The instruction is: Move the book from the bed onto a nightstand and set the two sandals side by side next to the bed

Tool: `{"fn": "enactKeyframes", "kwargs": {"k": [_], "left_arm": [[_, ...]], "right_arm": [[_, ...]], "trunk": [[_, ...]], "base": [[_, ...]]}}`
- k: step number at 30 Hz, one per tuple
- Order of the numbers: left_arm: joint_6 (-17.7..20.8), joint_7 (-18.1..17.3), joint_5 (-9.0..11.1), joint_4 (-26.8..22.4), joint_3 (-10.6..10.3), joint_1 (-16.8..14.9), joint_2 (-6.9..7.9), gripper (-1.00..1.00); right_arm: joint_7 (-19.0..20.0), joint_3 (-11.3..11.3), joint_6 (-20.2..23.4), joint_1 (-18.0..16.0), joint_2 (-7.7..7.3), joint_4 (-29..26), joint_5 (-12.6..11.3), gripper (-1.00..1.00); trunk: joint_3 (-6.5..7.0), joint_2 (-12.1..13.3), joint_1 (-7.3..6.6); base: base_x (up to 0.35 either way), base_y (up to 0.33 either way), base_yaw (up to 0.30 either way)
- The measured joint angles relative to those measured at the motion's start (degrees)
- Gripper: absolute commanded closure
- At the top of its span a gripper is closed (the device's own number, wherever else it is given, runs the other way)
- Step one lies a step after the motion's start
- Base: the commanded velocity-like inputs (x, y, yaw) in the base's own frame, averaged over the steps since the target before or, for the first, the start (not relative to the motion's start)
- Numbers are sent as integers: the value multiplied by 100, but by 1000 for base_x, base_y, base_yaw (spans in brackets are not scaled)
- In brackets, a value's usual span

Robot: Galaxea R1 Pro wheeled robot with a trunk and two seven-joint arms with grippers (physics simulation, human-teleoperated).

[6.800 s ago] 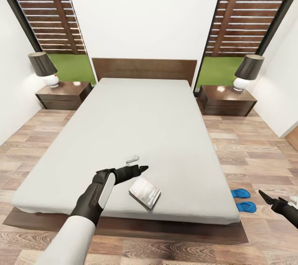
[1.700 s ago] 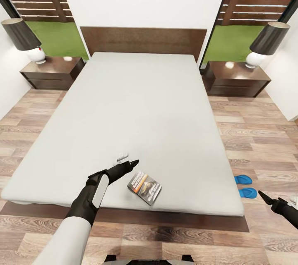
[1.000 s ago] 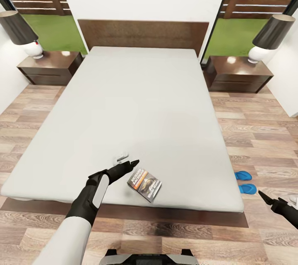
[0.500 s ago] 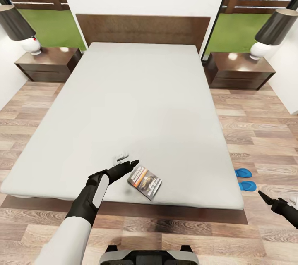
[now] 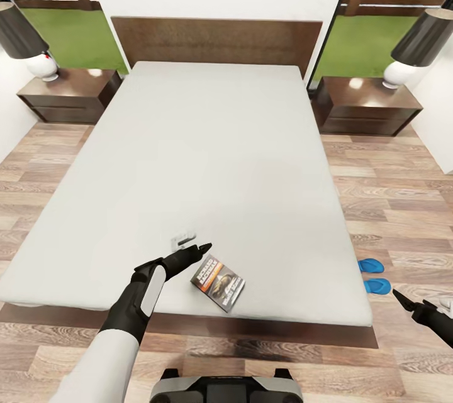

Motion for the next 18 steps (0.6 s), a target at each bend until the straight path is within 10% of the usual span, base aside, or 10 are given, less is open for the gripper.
{"fn": "enactKeyframes", "kwargs": {"k": [18], "left_arm": [[0, 0, 0, 0, 0, -2, 0, -100]], "right_arm": [[2, 9, -1, 0, 0, -7, 0, -100]], "trunk": [[-1, 0, 0]], "base": [[48, -18, 0]]}}
